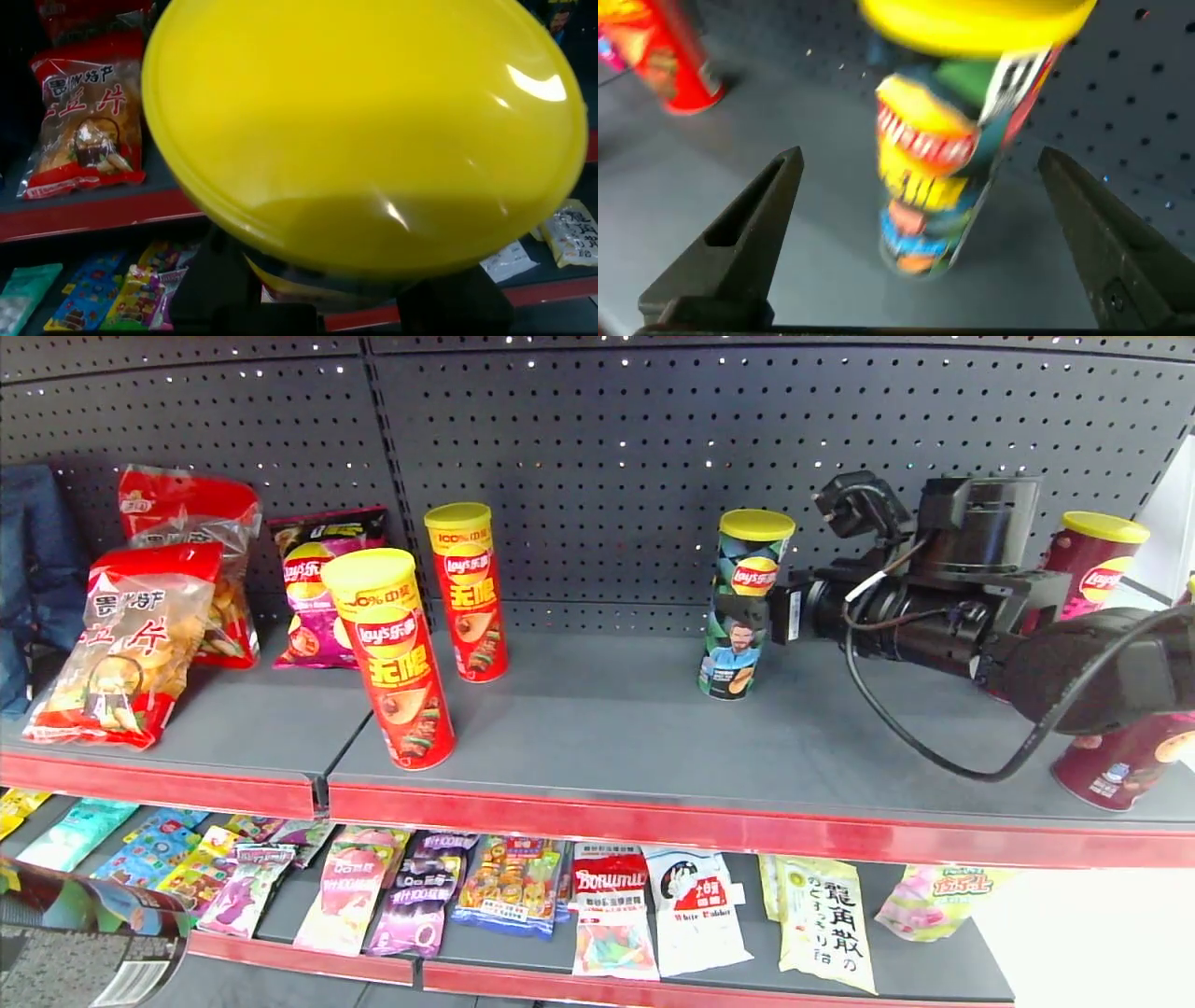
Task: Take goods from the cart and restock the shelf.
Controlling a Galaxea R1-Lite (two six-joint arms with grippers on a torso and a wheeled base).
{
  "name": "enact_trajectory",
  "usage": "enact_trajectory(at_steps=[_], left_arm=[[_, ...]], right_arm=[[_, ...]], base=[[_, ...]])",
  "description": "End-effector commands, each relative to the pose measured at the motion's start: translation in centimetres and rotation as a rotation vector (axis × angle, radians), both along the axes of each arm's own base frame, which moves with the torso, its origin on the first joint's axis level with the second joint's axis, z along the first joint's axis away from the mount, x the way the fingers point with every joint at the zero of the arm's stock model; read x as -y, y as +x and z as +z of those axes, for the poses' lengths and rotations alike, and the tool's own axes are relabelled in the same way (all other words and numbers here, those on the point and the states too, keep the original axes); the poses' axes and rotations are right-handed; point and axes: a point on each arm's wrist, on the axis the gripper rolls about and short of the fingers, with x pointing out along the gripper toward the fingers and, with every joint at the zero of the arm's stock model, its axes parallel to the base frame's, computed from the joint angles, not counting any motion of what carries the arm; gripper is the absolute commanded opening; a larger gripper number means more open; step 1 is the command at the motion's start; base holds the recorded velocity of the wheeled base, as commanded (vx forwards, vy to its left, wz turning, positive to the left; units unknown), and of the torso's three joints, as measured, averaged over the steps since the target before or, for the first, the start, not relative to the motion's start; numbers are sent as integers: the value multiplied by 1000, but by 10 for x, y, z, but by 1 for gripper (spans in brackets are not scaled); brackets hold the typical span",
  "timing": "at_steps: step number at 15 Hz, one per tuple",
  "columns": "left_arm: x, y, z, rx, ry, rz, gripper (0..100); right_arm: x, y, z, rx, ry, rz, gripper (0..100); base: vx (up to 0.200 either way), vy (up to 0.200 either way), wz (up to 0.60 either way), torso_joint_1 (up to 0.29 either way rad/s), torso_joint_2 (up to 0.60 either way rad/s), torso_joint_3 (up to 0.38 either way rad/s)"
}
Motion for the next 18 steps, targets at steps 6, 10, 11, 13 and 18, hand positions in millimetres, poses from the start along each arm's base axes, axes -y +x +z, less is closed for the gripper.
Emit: enact_trajectory(at_steps=[6,10,11,13,18], left_arm=[[0,1,-1,-9,-1,0,0],[0,1,-1,-9,-1,0,0],[0,1,-1,-9,-1,0,0],[0,1,-2,-11,-2,0,0],[0,1,-3,-18,-3,-2,0]], right_arm=[[-12,42,-8,22,8,-18,100],[-17,54,-16,19,5,-22,100],[-17,54,-17,18,4,-24,0],[-19,55,-17,20,2,-54,0],[-33,24,8,66,12,-89,0]], base=[[0,0,0,0,0,0],[0,0,0,0,0,0],[0,0,0,0,0,0],[0,0,0,0,0,0],[0,0,0,0,0,0]])
